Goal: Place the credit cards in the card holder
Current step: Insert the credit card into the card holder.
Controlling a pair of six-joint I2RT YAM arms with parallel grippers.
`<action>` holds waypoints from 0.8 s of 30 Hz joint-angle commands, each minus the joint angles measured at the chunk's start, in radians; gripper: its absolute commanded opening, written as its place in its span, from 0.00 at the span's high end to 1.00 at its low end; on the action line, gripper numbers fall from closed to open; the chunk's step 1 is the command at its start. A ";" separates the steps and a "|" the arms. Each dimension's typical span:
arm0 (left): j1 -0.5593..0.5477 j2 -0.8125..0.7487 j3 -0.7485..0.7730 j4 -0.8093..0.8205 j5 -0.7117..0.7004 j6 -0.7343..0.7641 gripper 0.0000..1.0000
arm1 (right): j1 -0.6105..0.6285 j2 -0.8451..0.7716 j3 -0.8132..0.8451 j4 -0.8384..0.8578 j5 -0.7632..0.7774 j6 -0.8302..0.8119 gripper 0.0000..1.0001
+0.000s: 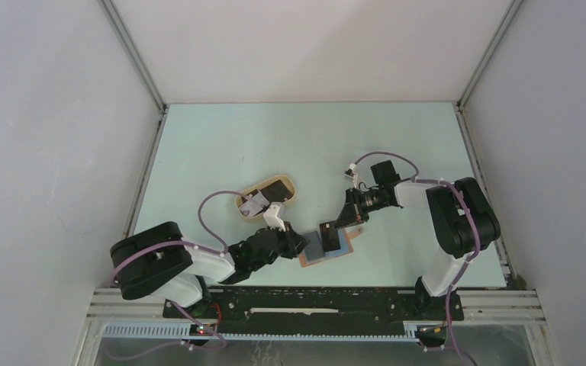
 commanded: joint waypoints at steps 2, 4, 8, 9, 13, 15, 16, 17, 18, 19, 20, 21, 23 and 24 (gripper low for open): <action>-0.003 0.012 0.038 0.006 -0.010 -0.078 0.93 | -0.005 0.021 0.037 -0.006 -0.005 0.012 1.00; -0.003 0.007 0.045 -0.037 -0.016 -0.090 0.94 | -0.006 0.028 0.037 -0.006 -0.004 0.014 1.00; -0.003 -0.001 0.047 -0.105 -0.024 -0.126 0.97 | -0.006 0.034 0.037 -0.007 0.006 0.018 1.00; -0.003 -0.003 0.045 -0.115 -0.025 -0.133 0.97 | -0.006 0.034 0.037 -0.008 0.010 0.018 1.00; -0.003 -0.007 0.040 -0.146 -0.035 -0.153 0.99 | -0.006 0.036 0.037 -0.012 0.023 0.017 1.00; -0.003 -0.008 0.041 -0.157 -0.035 -0.158 1.00 | -0.005 0.038 0.037 -0.014 0.028 0.014 1.00; -0.003 -0.006 0.043 -0.159 -0.035 -0.158 1.00 | -0.004 0.041 0.037 -0.015 0.029 0.014 1.00; -0.004 -0.005 0.045 -0.164 -0.034 -0.160 1.00 | -0.005 0.044 0.037 -0.013 0.031 0.015 1.00; -0.004 -0.005 0.046 -0.169 -0.036 -0.160 1.00 | -0.006 0.045 0.037 -0.011 0.033 0.015 1.00; -0.003 -0.003 0.046 -0.172 -0.035 -0.160 1.00 | -0.006 0.044 0.037 -0.011 0.034 0.014 1.00; -0.003 -0.002 0.046 -0.173 -0.037 -0.161 1.00 | -0.006 0.043 0.036 -0.012 0.033 0.013 1.00; -0.003 -0.002 0.046 -0.175 -0.036 -0.163 1.00 | -0.006 0.043 0.037 -0.011 0.035 0.014 1.00; -0.003 0.001 0.047 -0.176 -0.037 -0.163 1.00 | -0.004 0.037 0.037 -0.011 0.038 0.010 1.00; -0.003 0.001 0.048 -0.176 -0.035 -0.163 1.00 | -0.005 0.036 0.037 -0.012 0.041 0.007 1.00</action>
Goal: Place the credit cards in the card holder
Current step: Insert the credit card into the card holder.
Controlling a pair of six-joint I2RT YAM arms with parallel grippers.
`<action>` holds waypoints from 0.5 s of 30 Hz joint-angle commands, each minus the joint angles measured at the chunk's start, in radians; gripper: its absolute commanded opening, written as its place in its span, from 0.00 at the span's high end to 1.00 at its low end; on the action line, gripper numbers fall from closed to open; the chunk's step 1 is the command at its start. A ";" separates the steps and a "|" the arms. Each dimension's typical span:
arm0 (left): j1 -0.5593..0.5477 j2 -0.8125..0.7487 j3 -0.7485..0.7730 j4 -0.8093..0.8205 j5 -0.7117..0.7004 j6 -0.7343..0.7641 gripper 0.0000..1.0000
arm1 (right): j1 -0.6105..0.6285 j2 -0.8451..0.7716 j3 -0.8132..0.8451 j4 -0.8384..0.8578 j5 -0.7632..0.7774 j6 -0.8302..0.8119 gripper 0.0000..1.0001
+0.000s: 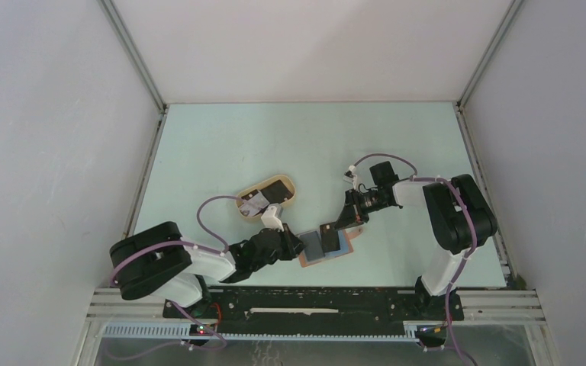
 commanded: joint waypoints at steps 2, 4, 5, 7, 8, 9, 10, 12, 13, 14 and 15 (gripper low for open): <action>-0.004 -0.004 0.033 -0.048 -0.022 -0.006 1.00 | -0.006 -0.007 0.025 -0.003 0.018 -0.004 1.00; -0.004 -0.003 0.033 -0.048 -0.020 -0.006 1.00 | -0.003 -0.006 0.026 -0.003 0.021 -0.008 1.00; -0.003 -0.003 0.033 -0.048 -0.021 -0.005 1.00 | 0.000 -0.005 0.026 -0.004 0.022 -0.010 1.00; -0.004 -0.002 0.034 -0.048 -0.018 -0.003 1.00 | 0.006 -0.004 0.026 -0.003 0.023 -0.011 1.00; -0.003 -0.002 0.035 -0.048 -0.017 -0.003 1.00 | 0.010 -0.004 0.026 -0.003 0.024 -0.013 1.00; -0.004 -0.003 0.034 -0.048 -0.017 -0.003 1.00 | 0.013 -0.002 0.025 -0.002 0.025 -0.014 1.00; -0.003 -0.002 0.034 -0.048 -0.017 -0.003 1.00 | 0.015 -0.002 0.025 -0.002 0.023 -0.015 1.00; -0.003 -0.003 0.035 -0.048 -0.017 -0.003 1.00 | 0.020 0.000 0.026 -0.004 0.022 -0.017 1.00; -0.003 -0.001 0.035 -0.048 -0.016 -0.003 1.00 | 0.022 -0.001 0.026 -0.003 0.021 -0.018 1.00; -0.003 -0.001 0.036 -0.048 -0.016 -0.003 1.00 | 0.024 0.001 0.026 -0.003 0.022 -0.020 1.00; -0.004 -0.001 0.036 -0.048 -0.016 -0.003 1.00 | 0.026 0.002 0.026 -0.002 0.019 -0.020 1.00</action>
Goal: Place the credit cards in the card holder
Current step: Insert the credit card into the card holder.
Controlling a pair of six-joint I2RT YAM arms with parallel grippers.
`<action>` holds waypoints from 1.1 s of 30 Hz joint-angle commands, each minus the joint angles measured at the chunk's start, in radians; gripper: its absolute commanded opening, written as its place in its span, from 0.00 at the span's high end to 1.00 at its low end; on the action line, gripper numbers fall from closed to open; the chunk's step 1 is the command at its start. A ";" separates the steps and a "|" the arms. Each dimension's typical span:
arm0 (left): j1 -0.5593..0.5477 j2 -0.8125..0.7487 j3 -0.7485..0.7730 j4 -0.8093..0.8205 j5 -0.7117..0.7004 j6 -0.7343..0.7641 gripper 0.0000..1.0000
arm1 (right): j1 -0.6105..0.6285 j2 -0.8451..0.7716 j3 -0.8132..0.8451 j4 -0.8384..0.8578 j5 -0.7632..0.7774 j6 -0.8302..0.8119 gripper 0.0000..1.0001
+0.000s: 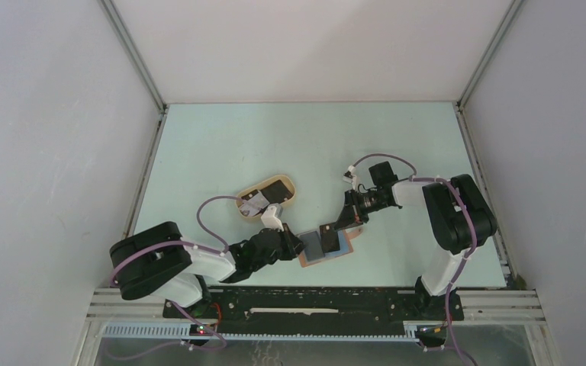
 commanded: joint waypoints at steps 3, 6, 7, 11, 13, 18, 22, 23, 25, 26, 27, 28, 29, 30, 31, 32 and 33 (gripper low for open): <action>-0.004 -0.002 0.035 -0.047 -0.014 0.004 1.00 | 0.017 0.004 0.026 0.002 -0.001 -0.020 1.00; -0.003 -0.002 0.035 -0.047 -0.015 0.004 1.00 | 0.020 0.008 0.025 0.003 -0.010 -0.018 1.00; -0.003 -0.001 0.035 -0.047 -0.014 0.004 1.00 | 0.020 0.011 0.026 0.001 -0.010 -0.019 1.00; -0.002 -0.003 0.034 -0.047 -0.014 0.004 1.00 | 0.020 0.023 0.026 -0.010 -0.013 -0.019 1.00; -0.004 -0.003 0.034 -0.047 -0.014 0.004 1.00 | 0.023 0.027 0.024 -0.012 -0.014 -0.015 1.00; -0.002 -0.001 0.037 -0.047 -0.012 0.006 1.00 | 0.031 0.029 0.020 -0.012 -0.008 -0.003 1.00; -0.002 0.002 0.039 -0.047 -0.008 0.010 1.00 | 0.044 0.038 0.019 -0.006 0.000 0.010 1.00; -0.002 0.002 0.040 -0.047 -0.006 0.010 1.00 | 0.047 0.040 0.020 -0.004 0.001 0.013 1.00; -0.002 0.001 0.039 -0.047 -0.006 0.010 1.00 | 0.053 0.044 0.020 -0.003 0.002 0.019 1.00; -0.002 0.001 0.038 -0.047 -0.006 0.011 1.00 | 0.053 0.046 0.020 -0.003 0.002 0.021 1.00; -0.002 0.001 0.038 -0.047 -0.006 0.011 1.00 | 0.055 0.047 0.020 -0.003 0.002 0.023 1.00; -0.002 0.001 0.039 -0.047 -0.007 0.011 1.00 | 0.055 0.049 0.020 -0.002 0.003 0.025 1.00; -0.002 0.002 0.039 -0.047 -0.005 0.012 1.00 | 0.055 0.052 0.020 -0.001 0.004 0.032 1.00; -0.002 0.003 0.040 -0.047 -0.003 0.014 1.00 | 0.055 0.054 0.020 0.000 0.005 0.035 1.00; -0.002 0.004 0.041 -0.046 -0.002 0.015 1.00 | 0.055 0.057 0.020 0.001 0.007 0.040 1.00; -0.002 0.005 0.043 -0.046 0.000 0.016 1.00 | 0.055 0.060 0.020 0.003 0.008 0.042 1.00; -0.002 0.006 0.043 -0.045 0.000 0.016 1.00 | 0.056 0.062 0.020 0.004 0.010 0.045 1.00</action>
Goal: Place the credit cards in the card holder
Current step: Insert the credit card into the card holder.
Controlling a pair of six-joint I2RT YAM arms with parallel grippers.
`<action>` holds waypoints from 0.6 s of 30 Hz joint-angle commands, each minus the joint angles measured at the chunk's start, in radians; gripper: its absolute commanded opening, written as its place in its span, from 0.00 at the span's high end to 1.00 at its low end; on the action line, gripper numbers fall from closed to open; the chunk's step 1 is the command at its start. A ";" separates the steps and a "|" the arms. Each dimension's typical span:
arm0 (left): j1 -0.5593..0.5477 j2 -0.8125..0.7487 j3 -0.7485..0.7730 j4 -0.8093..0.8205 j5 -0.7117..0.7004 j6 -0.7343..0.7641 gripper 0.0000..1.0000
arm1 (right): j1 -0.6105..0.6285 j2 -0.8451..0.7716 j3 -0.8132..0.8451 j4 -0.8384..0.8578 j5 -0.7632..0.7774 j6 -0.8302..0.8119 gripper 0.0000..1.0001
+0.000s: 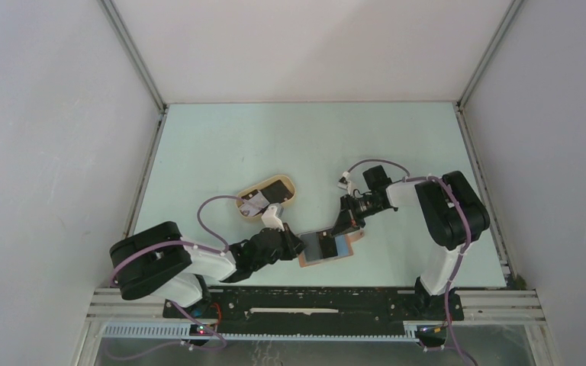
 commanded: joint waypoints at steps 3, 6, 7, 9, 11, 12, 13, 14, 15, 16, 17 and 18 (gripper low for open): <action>-0.002 0.008 0.038 -0.030 0.003 0.017 1.00 | 0.017 0.019 0.020 0.013 0.022 0.027 1.00; -0.002 0.011 0.037 -0.025 0.010 0.020 1.00 | 0.022 0.023 0.020 0.026 0.023 0.037 1.00; -0.002 0.011 0.038 -0.023 0.012 0.021 1.00 | 0.024 0.025 0.022 0.028 0.023 0.039 1.00; -0.002 0.011 0.038 -0.019 0.016 0.024 1.00 | 0.025 0.033 0.029 0.030 0.016 0.043 1.00; -0.003 0.013 0.037 -0.013 0.021 0.024 1.00 | 0.028 0.039 0.032 0.039 0.010 0.053 1.00; -0.002 0.016 0.038 -0.010 0.022 0.026 0.99 | 0.030 0.041 0.033 0.044 0.006 0.057 1.00; -0.002 0.017 0.039 -0.007 0.025 0.026 0.99 | 0.033 0.044 0.035 0.050 0.006 0.062 1.00; -0.002 0.018 0.039 -0.004 0.027 0.027 0.99 | 0.036 0.048 0.038 0.051 0.003 0.065 1.00; -0.002 0.020 0.039 -0.001 0.031 0.027 0.99 | 0.040 0.052 0.042 0.051 0.001 0.067 1.00; -0.002 0.021 0.039 0.002 0.034 0.028 0.99 | 0.044 0.056 0.045 0.053 -0.001 0.070 1.00; -0.002 0.022 0.039 0.005 0.035 0.029 0.99 | 0.045 0.061 0.047 0.055 -0.003 0.074 1.00; -0.002 0.022 0.039 0.007 0.035 0.029 0.99 | 0.045 0.067 0.050 0.055 -0.006 0.077 1.00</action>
